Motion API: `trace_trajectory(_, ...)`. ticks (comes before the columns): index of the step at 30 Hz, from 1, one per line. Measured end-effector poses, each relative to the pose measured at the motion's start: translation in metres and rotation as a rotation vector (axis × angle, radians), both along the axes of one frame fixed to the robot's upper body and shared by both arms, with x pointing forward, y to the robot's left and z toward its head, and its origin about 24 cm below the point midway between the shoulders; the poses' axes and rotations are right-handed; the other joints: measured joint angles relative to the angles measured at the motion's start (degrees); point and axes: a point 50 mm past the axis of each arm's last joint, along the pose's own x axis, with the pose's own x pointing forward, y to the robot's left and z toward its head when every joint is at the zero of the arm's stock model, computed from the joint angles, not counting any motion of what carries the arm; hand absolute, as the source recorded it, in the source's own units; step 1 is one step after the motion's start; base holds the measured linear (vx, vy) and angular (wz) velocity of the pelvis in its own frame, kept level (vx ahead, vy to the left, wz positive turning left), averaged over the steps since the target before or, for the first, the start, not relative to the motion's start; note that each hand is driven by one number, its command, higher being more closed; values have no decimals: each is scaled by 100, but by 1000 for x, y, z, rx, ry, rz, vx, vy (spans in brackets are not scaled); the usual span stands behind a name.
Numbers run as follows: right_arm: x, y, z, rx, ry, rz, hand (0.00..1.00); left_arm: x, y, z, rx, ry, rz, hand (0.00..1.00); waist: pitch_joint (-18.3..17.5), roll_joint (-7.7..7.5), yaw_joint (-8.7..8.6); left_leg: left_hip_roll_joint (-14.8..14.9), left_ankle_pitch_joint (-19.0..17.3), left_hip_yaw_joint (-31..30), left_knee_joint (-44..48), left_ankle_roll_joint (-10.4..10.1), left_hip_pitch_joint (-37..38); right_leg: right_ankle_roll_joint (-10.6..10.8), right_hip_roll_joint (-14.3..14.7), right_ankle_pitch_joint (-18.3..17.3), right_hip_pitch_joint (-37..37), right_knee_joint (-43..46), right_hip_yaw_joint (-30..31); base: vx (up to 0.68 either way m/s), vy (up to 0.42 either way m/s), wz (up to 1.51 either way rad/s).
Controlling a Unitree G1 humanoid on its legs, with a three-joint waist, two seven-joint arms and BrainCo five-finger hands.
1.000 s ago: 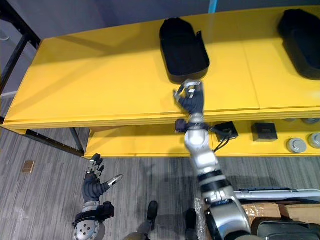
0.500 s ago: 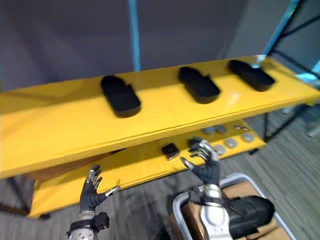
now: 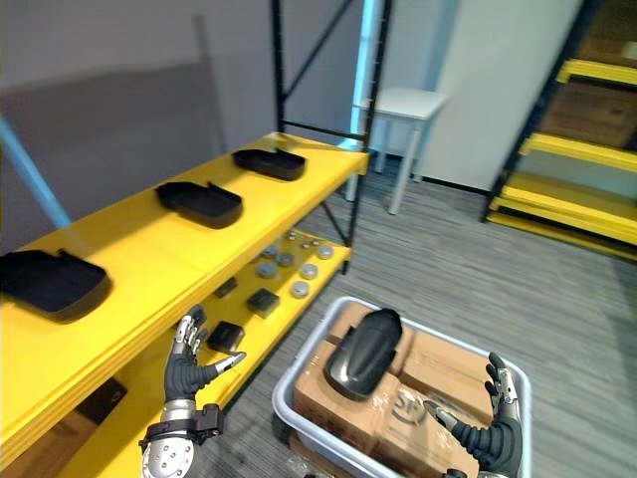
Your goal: Walk over and take plastic housings, then place them on the shelf
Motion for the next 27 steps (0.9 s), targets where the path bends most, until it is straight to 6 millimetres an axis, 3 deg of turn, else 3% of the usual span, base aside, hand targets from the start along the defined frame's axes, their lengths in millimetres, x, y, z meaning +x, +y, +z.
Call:
trace_trajectory(1,5,1,-1,-10,-3,0,0,-2,8,2,-15,-10,59,0,5,13,61,115,137,538,-261,-36,194,-422,-294,-405,-61,702,-951,-76,39,-139)
trace_trajectory(2,10,0,-5,-1,1,-3,0,-3,16,3,-26,-18,111,0,19,44,115,231,225,887,-362,-52,315,-572,-385,-782,-58,1227,-1096,-64,-18,-171)
trace_trajectory(3,18,0,-15,21,25,-8,0,-4,25,4,-27,-24,161,0,32,74,136,400,264,1180,-368,-83,403,-524,-489,-1151,35,1851,-1041,-19,-73,-131)
trace_trajectory(4,22,-1,-20,33,37,-11,0,-4,29,4,-24,-24,182,0,39,68,137,459,269,1247,-329,-91,407,-501,-584,-1306,95,2065,-1019,8,-177,-122)
trace_trajectory(5,26,-3,-28,48,62,-24,0,-5,36,3,-23,-19,217,0,29,37,139,524,234,1343,-217,-145,362,-444,-777,-1696,239,2245,-920,18,-226,-101)
trace_trajectory(6,27,-5,-32,54,76,-34,0,-5,41,4,-20,-26,247,0,65,-50,123,483,97,1271,-74,-358,282,-384,-706,-2005,342,1855,-750,2,-252,-97)
trace_trajectory(7,28,-7,-33,52,86,-35,0,-4,42,1,-34,-12,262,0,98,36,138,519,58,1153,-85,-407,213,-403,-590,-1965,336,1725,-709,-21,-217,-91)
trace_trajectory(8,29,-11,-37,41,114,-31,0,-4,41,-4,-56,11,278,0,47,234,172,467,68,848,-355,-396,153,-407,-290,-1723,415,1179,-569,-17,-152,-113)
trace_trajectory(9,30,-9,-41,47,132,-12,0,-5,46,-3,-58,5,308,0,30,294,269,466,140,719,-655,-328,223,-516,-25,-1491,548,661,-384,-13,-123,-122)
trace_trajectory(10,31,-8,-41,49,133,-1,0,-5,49,-2,-50,3,324,0,24,304,295,475,227,703,-754,-296,250,-537,52,-1399,597,482,-381,2,-74,-117)
trace_trajectory(13,35,-7,-43,49,140,26,0,-1,58,-5,-49,11,364,0,47,354,290,637,590,480,-752,-491,225,-806,331,-1020,786,-12,-374,74,-123,-39)
trace_trajectory(14,40,-7,-41,43,132,39,0,1,58,-7,-53,20,369,0,98,368,296,643,633,360,-693,-467,180,-837,339,-982,821,-59,-391,149,-128,5)
trace_trajectory(16,61,-4,-39,36,113,78,0,2,59,-16,-65,59,393,0,207,390,330,562,659,-496,-408,-423,-60,-852,316,-970,914,-143,-422,93,-80,10)
trace_trajectory(17,74,0,-39,34,108,106,0,1,59,-24,-71,93,399,0,239,395,431,471,636,-1060,-378,-449,-129,-844,278,-964,956,-184,-420,33,-28,7)
trace_trajectory(19,91,2,-35,25,89,126,0,1,58,-38,-74,153,400,0,285,493,505,402,702,-1447,-641,-372,-275,-810,226,-945,993,-261,-588,14,14,34)
trace_trajectory(21,117,7,-28,28,56,140,0,-3,59,-60,-63,255,400,0,388,600,584,245,1131,-1720,-1169,-696,-337,-696,106,-911,937,-360,-744,5,117,53)
trace_trajectory(25,160,14,-9,41,7,139,0,-8,59,-82,-54,361,393,0,712,655,784,-8,1439,-1923,-1596,-612,-469,-545,-131,-716,831,-612,-934,-24,113,39)
trace_trajectory(27,194,24,15,61,-37,128,0,-9,63,-87,-20,389,385,0,997,682,994,-117,1549,-2051,-1619,-568,-687,-504,-228,-597,711,-719,-1072,-64,103,34)
